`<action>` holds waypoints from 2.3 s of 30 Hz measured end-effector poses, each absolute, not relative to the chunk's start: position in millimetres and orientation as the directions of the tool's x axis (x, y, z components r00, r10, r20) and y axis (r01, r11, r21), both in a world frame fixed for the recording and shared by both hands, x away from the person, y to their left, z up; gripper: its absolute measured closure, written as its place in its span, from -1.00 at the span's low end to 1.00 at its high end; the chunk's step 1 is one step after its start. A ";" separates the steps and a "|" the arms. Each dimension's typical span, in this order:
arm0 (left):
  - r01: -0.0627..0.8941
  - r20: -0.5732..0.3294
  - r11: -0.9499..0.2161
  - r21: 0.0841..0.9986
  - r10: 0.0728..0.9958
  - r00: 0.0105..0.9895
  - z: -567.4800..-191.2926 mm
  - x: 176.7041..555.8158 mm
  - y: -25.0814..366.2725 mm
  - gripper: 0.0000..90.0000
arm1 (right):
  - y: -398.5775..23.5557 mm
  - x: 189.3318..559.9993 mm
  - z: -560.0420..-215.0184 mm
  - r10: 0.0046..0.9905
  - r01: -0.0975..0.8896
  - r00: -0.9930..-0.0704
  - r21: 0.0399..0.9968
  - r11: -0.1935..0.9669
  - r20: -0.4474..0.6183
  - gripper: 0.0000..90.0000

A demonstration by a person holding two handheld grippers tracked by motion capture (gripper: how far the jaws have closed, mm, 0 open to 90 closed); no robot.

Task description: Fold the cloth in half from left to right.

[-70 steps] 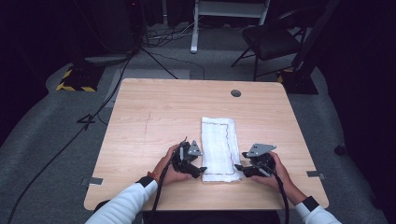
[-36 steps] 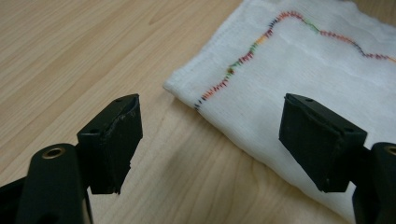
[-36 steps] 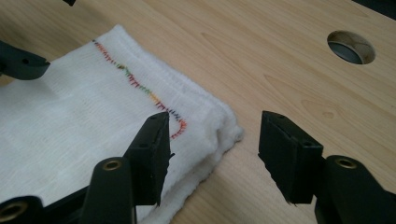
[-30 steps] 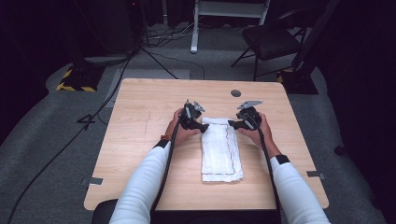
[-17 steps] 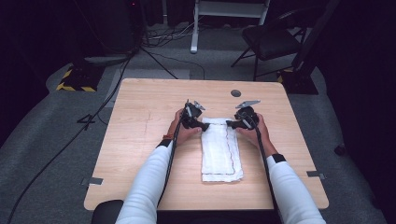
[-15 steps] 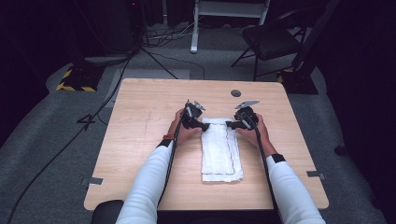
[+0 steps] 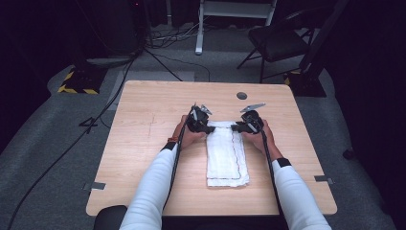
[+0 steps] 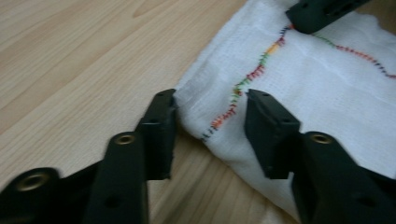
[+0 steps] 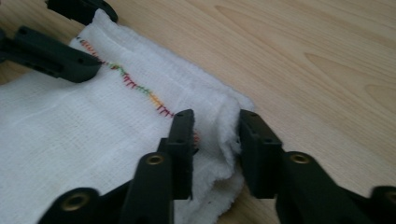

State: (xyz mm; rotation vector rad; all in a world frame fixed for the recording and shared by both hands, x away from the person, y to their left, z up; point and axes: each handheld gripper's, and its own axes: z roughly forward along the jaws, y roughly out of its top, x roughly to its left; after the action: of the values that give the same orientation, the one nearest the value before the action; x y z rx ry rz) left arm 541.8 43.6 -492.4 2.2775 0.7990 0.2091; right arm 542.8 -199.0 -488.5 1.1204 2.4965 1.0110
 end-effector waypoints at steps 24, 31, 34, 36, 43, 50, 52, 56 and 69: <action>0.413 0.071 -0.572 0.709 0.640 0.765 -458.2 543.6 28.5 0.84 | -197.6 538.2 -453.8 0.727 0.432 -0.682 0.759 0.487 -0.079 0.86; 0.403 0.087 -0.551 0.731 0.660 0.746 -444.3 546.4 27.4 0.84 | -195.5 536.6 -438.2 0.724 0.387 -0.680 0.780 0.491 -0.118 0.87; 0.378 0.115 -0.557 0.740 0.658 0.745 -437.4 545.2 24.2 0.84 | -194.3 537.6 -433.5 0.730 0.376 -0.671 0.789 0.485 -0.129 0.87; 0.370 0.118 -0.561 0.741 0.650 0.751 -434.7 544.3 26.1 0.84 | -196.8 537.2 -431.6 0.731 0.372 -0.672 0.797 0.476 -0.122 0.87; 0.335 0.085 -0.546 0.768 0.605 0.791 -434.4 531.7 38.0 0.84 | -206.5 527.1 -427.1 0.705 0.358 -0.704 0.815 0.455 -0.084 0.87; 0.288 0.056 -0.536 0.793 0.536 0.842 -428.1 512.7 47.5 0.83 | -213.7 510.3 -422.5 0.661 0.327 -0.747 0.827 0.458 -0.071 0.87; 0.272 0.061 -0.547 0.792 0.514 0.856 -426.9 505.7 48.4 0.82 | -216.6 504.8 -422.3 0.648 0.319 -0.759 0.831 0.456 -0.064 0.87; 0.243 0.071 -0.561 0.791 0.479 0.875 -425.3 494.4 51.2 0.82 | -220.4 493.9 -423.3 0.617 0.307 -0.785 0.833 0.461 -0.052 0.87; 0.203 0.055 -0.564 0.801 0.407 0.912 -432.4 464.8 59.9 0.82 | -221.5 464.2 -428.1 0.551 0.279 -0.833 0.824 0.494 -0.048 0.87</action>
State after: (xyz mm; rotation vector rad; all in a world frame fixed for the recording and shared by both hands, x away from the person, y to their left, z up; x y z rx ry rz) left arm 464.8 59.9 -432.4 2.1830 0.4334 0.2930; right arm 464.2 -221.5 -428.1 0.6993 2.4372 1.2611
